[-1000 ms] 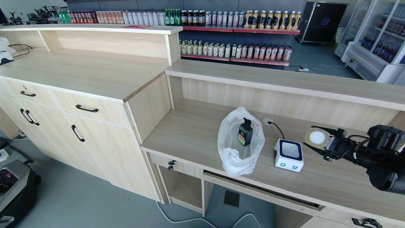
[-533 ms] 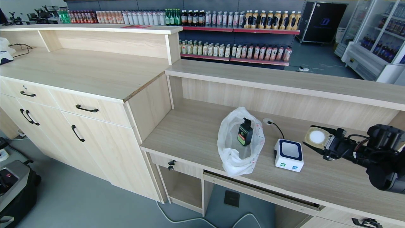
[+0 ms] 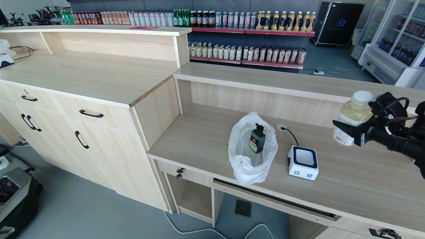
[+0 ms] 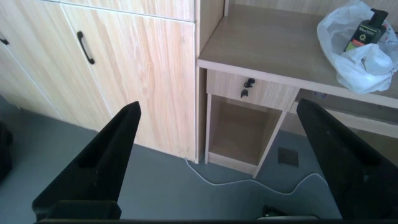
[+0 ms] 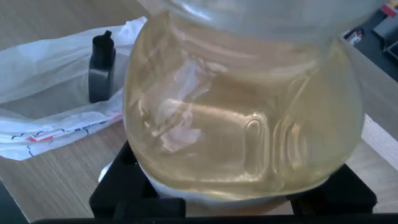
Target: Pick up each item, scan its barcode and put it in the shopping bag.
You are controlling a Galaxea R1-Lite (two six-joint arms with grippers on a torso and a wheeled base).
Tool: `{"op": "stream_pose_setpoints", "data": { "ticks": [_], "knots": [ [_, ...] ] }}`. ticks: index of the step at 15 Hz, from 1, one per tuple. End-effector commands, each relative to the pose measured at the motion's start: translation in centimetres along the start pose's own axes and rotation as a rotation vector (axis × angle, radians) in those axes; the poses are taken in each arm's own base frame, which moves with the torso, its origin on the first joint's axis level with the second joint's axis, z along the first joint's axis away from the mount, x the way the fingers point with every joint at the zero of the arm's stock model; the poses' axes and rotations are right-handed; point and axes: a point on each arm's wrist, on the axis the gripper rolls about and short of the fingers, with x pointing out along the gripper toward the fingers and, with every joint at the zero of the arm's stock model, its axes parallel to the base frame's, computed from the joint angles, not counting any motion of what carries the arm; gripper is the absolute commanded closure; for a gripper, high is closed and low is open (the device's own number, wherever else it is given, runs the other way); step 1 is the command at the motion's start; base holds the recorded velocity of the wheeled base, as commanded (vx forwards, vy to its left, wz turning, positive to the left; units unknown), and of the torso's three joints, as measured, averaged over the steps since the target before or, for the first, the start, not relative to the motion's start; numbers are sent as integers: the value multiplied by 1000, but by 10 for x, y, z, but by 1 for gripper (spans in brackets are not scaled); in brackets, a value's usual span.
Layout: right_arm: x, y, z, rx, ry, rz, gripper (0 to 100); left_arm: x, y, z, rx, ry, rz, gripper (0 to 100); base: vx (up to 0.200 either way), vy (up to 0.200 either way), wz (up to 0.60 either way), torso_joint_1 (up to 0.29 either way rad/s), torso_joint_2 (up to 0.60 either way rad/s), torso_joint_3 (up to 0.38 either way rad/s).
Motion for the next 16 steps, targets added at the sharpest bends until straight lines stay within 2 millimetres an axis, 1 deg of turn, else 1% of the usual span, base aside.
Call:
{"op": "stream_pose_setpoints", "data": {
  "ticks": [1,3,5,7,9,10,12,13,14,15,16],
  "knots": [
    [-72,5,68,108,-14,-194,100,0,0,0,0,0,0,0,0,0,0,0,0,0],
    [-96,20,57,55,49,-313,100,0,0,0,0,0,0,0,0,0,0,0,0,0],
    [-101,21,58,56,79,-388,100,0,0,0,0,0,0,0,0,0,0,0,0,0],
    [-101,21,59,41,81,-392,100,0,0,0,0,0,0,0,0,0,0,0,0,0],
    [-97,24,58,-6,78,-386,100,0,0,0,0,0,0,0,0,0,600,7,0,2],
    [-92,25,58,-23,47,-406,100,0,0,0,0,0,0,0,0,0,600,2,2,7],
    [-79,38,67,-9,5,-383,100,0,0,0,0,0,0,0,0,0,600,2,2,2],
    [-74,44,67,37,-10,-334,100,0,0,0,0,0,0,0,0,0,600,2,7,2],
    [-67,51,67,85,-23,-280,100,0,0,0,0,0,0,0,0,0,0,0,0,0],
    [-56,62,66,143,-38,-188,100,0,0,0,0,0,0,0,0,0,0,0,0,0],
    [-51,65,61,151,-21,-162,100,0,0,0,0,0,0,0,0,0,0,0,0,0]
  ]
}}
